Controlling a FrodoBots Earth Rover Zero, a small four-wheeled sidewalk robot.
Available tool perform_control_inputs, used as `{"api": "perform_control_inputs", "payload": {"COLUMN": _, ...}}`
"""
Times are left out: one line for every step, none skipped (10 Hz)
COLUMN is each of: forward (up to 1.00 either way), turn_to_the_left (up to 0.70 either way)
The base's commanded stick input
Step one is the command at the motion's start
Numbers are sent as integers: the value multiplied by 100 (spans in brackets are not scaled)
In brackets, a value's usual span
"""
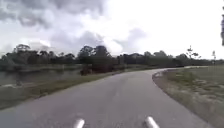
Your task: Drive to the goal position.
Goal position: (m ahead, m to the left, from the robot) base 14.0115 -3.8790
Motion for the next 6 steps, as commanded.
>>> {"api": "perform_control_inputs", "payload": {"forward": 85, "turn_to_the_left": 0}}
{"api": "perform_control_inputs", "payload": {"forward": 85, "turn_to_the_left": 0}}
{"api": "perform_control_inputs", "payload": {"forward": 85, "turn_to_the_left": 0}}
{"api": "perform_control_inputs", "payload": {"forward": 85, "turn_to_the_left": 0}}
{"api": "perform_control_inputs", "payload": {"forward": 85, "turn_to_the_left": 0}}
{"api": "perform_control_inputs", "payload": {"forward": 85, "turn_to_the_left": 0}}
